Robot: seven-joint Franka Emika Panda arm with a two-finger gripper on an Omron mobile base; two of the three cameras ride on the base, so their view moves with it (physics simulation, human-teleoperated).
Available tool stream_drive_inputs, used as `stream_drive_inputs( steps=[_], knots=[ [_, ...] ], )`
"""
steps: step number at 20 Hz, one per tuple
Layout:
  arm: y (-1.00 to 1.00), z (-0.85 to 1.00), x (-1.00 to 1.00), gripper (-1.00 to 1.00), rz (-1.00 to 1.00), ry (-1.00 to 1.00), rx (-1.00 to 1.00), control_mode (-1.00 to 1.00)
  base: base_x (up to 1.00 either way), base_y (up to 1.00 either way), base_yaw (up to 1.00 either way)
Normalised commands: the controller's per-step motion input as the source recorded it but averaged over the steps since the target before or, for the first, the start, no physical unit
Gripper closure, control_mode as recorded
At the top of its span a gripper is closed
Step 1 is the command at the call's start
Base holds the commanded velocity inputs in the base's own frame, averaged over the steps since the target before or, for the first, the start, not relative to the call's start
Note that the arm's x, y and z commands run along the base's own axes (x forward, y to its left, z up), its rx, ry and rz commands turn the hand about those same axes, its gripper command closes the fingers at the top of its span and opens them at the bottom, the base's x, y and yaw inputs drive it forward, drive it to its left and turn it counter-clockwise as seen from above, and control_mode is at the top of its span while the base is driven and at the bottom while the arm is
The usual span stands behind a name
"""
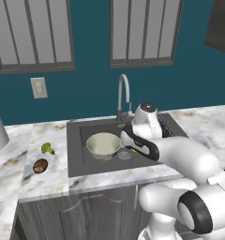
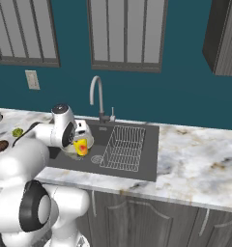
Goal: Remove the broccoli and potato from the sink. Then move the bowl and cup from the counter to the sink for washing.
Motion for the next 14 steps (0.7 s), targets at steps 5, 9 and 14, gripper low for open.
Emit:
stream_drive_inputs(
  steps=[5,9,14],
  knots=[
    [0.00,-0.08,0.10,1.00,-0.10,0.01,0.01,-1.00,0.00,0.00,0.00],
    [0.00,-0.11,0.10,1.00,-0.07,0.03,0.01,-1.00,0.00,0.00,0.00],
    [0.00,-0.10,0.11,1.00,-0.04,0.07,0.03,-1.00,0.00,0.00,0.00]
  ],
)
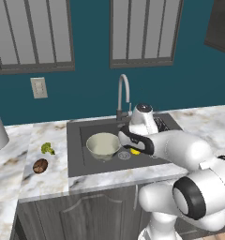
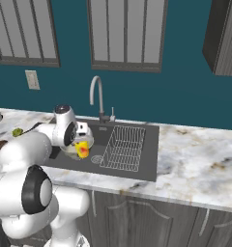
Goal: Remove the broccoli and potato from the sink. Then move the bowl and cup from the counter to the sink for washing.
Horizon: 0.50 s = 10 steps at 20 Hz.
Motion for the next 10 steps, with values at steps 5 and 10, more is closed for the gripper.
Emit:
stream_drive_inputs(
  steps=[5,10],
  knots=[
    [0.00,-0.10,0.13,1.00,-0.01,0.05,0.03,-1.00,0.00,0.00,0.00],
    [0.00,-0.12,0.05,1.00,0.00,0.00,0.02,-1.00,0.00,0.00,0.00]
  ],
)
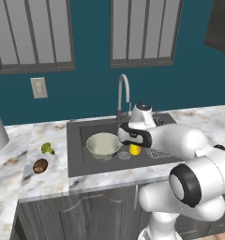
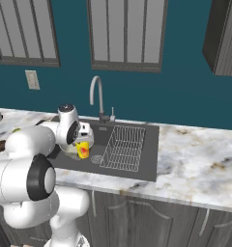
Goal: Remove the broccoli and potato from the sink. Then move the bowl and cup from the counter to the sink for washing.
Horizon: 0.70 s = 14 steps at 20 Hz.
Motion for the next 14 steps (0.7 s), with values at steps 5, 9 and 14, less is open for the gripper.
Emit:
stream_drive_inputs(
  steps=[5,9,14],
  knots=[
    [0.02,-0.13,0.02,1.00,0.00,0.00,0.00,-1.00,0.00,0.00,0.00],
    [-0.03,-0.10,0.09,1.00,0.00,0.01,0.00,-1.00,0.00,0.00,0.00],
    [-0.05,-0.08,0.08,1.00,0.00,0.00,0.00,-1.00,0.00,0.00,0.00]
  ],
)
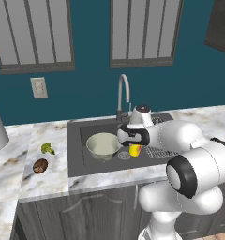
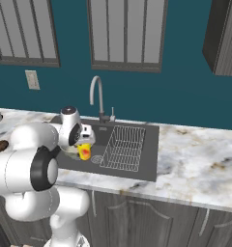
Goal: Remove the broccoli and potato from the sink. Then move the bowl and cup from the counter to the sink for washing.
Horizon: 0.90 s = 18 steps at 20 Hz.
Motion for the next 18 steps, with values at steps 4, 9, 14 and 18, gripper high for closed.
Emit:
stream_drive_inputs(
  steps=[4,9,14,18],
  knots=[
    [-0.08,-0.08,0.03,1.00,0.00,0.00,0.00,-1.00,0.00,0.00,0.00],
    [-0.04,-0.10,0.00,1.00,0.00,0.00,0.00,-1.00,0.00,0.00,0.00],
    [-0.02,-0.12,0.01,1.00,0.00,0.00,0.00,-1.00,0.00,0.00,0.00],
    [0.00,-0.13,0.02,1.00,0.00,0.00,0.00,-1.00,0.00,0.00,0.00]
  ],
)
